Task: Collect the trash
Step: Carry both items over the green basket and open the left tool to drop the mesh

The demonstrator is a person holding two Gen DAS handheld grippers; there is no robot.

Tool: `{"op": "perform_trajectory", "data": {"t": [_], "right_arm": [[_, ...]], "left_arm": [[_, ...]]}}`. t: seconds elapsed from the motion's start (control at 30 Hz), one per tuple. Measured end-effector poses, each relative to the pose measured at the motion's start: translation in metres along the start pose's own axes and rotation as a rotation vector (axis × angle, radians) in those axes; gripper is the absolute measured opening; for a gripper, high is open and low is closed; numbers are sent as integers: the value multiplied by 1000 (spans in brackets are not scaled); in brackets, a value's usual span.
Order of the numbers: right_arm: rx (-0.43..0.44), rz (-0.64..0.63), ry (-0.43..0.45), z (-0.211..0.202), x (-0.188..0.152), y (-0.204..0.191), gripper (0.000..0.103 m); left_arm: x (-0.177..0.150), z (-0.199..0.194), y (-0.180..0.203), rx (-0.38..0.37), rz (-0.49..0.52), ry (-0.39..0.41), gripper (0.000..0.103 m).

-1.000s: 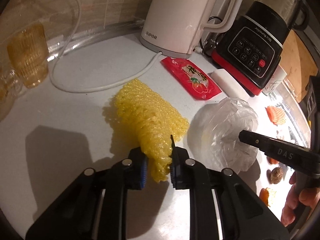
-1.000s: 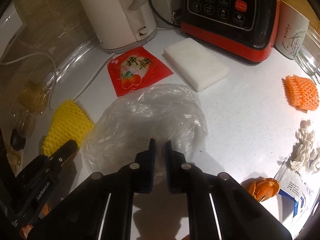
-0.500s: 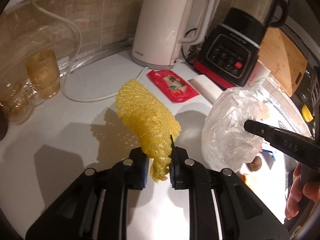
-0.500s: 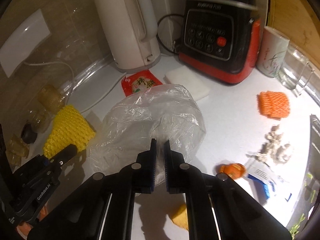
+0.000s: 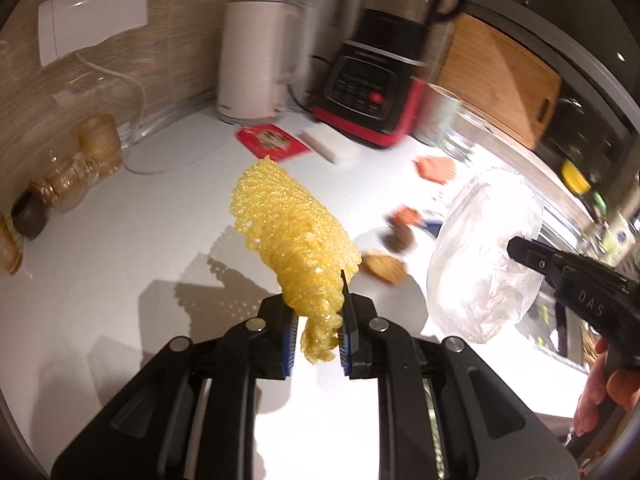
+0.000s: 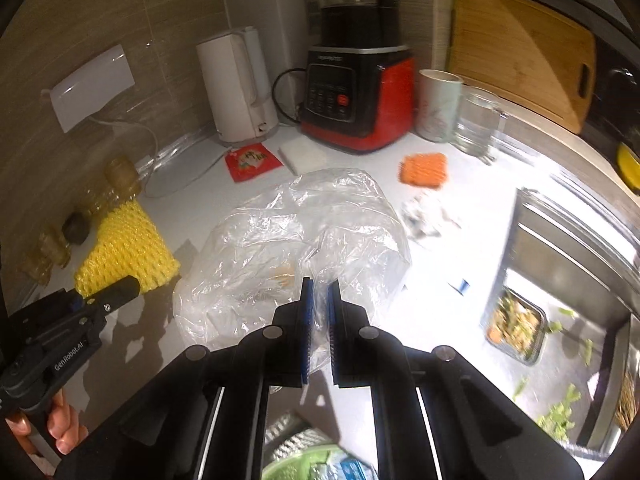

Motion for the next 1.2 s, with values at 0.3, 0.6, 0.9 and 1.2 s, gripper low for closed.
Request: {"op": "perform_trajectory", "data": {"t": [0.3,0.6,0.9,1.2], "right_arm": [[-45,74,-15,-80,-83,90,8],[-93,125,-90,-116,-168,154,8],[-94,141,-106,-129,-201,174,8],[-92,136,-146,-117,-223,182,8]], "left_arm": [[-59,-44,99,-83,96,-51,16],[-126,-58,173,-127,162,-117,16],[-168,-52,209,-136,194,-179,17],[-210,-17,222,-158,192,-275,17]]}}
Point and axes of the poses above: each gripper's, at about its wrist camera, not at the fingertips, and z roughly the way its jaws point, y to its right, x to its top, the point moved 7 cm from there along z, roughly the way its jaws point, and after that the axes turned 13 degrees about z, right-handed, at the moved point
